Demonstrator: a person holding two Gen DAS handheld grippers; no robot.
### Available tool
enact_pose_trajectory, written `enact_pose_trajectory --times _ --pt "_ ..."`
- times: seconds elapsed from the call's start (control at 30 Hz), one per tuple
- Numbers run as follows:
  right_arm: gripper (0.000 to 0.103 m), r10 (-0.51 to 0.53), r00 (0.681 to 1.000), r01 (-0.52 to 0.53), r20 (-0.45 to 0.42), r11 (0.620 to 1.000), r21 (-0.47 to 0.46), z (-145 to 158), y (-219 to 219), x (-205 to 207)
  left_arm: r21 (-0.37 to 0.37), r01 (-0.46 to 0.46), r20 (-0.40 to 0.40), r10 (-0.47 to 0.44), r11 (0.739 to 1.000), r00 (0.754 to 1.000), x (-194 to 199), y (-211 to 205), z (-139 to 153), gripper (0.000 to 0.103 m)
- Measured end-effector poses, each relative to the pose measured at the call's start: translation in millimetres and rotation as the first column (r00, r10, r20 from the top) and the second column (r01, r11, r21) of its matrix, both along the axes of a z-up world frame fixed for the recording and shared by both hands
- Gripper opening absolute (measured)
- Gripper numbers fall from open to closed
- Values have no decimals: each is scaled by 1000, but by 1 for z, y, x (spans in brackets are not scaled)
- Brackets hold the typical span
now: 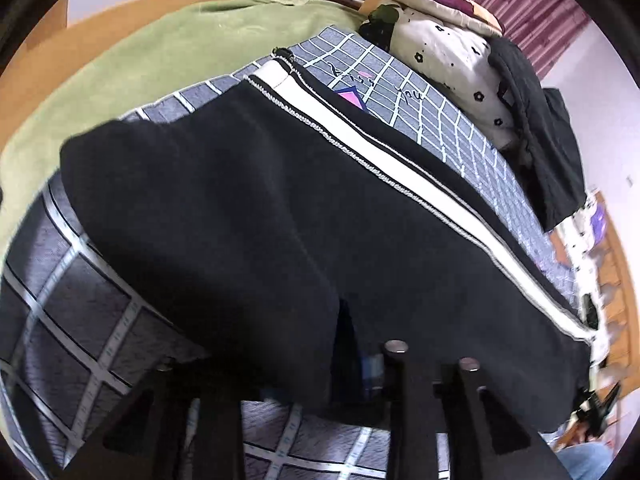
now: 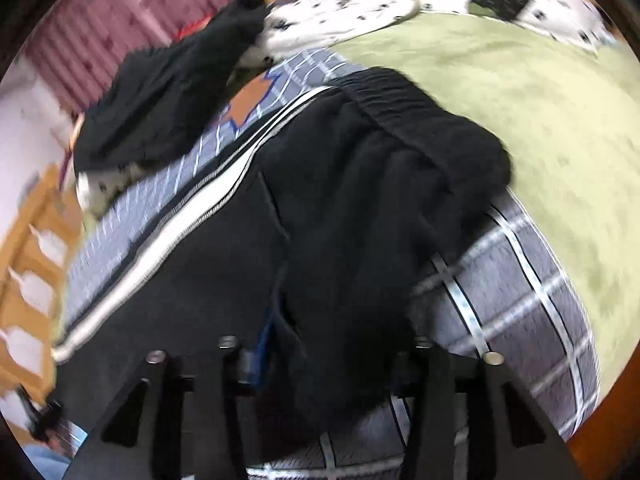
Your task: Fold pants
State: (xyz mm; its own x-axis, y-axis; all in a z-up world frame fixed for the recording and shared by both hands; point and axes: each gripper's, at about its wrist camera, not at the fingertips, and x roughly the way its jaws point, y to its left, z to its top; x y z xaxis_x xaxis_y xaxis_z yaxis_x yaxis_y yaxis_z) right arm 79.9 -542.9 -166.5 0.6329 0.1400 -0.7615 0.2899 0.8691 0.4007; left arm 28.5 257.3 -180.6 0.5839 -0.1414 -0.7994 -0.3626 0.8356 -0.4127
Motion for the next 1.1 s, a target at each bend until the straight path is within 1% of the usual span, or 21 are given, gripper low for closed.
enact_pose_trajectory --times 0.07,0.1,0.13,0.17,0.23,0.33,0.37,0.4,0.43,0.53,0.6,0.63,0.67,0.73,0.77,0.8,0.87,0.9,0.97,1.03,1.1 --pt "60 -35 999 34 27 999 22 3 -9 -7 12 -7 16 7 1000 1000 -5 -2 2 60" --pt "67 -55 998 54 44 998 34 3 -15 -8 35 -24 24 23 999 999 -9 -5 3 66" --pt "71 -81 995 78 57 996 52 3 -21 -8 57 -47 35 45 997 998 -13 -7 5 71" --pt "71 -100 993 95 63 992 80 1 -26 -5 84 -83 54 79 993 995 -19 -8 6 72" --pt "71 -131 989 119 73 983 142 -3 -37 2 93 -144 78 137 985 988 -24 -4 5 74" --pt "72 -175 981 161 80 974 162 -5 -42 21 39 -204 87 200 978 976 -23 8 -2 74" --pt "68 -195 979 185 63 972 146 -5 -43 31 40 -231 91 227 972 970 -20 10 -1 74" --pt "51 -224 973 218 54 970 103 -3 -43 40 45 -249 88 244 968 966 -16 12 0 72" --pt "44 -224 973 220 53 973 66 0 -44 49 50 -261 83 257 964 963 -13 14 0 71" --pt "38 -150 985 149 82 989 18 23 -53 58 46 -295 64 292 954 954 -7 19 2 62" --pt "37 -128 979 121 156 991 52 45 -65 54 45 -291 57 288 956 956 -7 19 1 51" --pt "37 -124 975 116 184 992 51 54 -69 52 53 -281 45 279 958 959 -7 18 0 45" --pt "37 -118 973 116 197 993 20 58 -69 53 64 -269 34 267 961 963 -7 17 -1 45" --pt "39 -98 981 113 167 990 -83 55 -68 57 98 -239 30 238 966 971 -10 13 -1 47" --pt "41 -90 989 102 113 989 -107 45 -69 62 125 -225 22 224 966 974 -12 11 1 50" --pt "47 -84 995 91 59 990 -113 35 -69 65 141 -211 12 211 967 977 -14 11 2 51" --pt "50 -80 995 72 -64 990 -124 17 -69 63 181 -176 -8 180 968 984 -20 11 7 59" --pt "51 -81 994 73 -69 991 -112 13 -71 56 210 -166 -18 174 963 985 -23 10 10 60" --pt "52 -104 994 98 -38 985 -139 21 -73 36 282 -124 -36 140 951 990 -32 10 17 61" --pt "53 -110 994 105 -11 974 -199 39 -68 18 323 -83 -22 95 943 995 -45 12 28 61" --pt "53 -109 994 106 4 966 -236 56 -62 11 325 -71 15 70 943 997 -57 17 40 61"
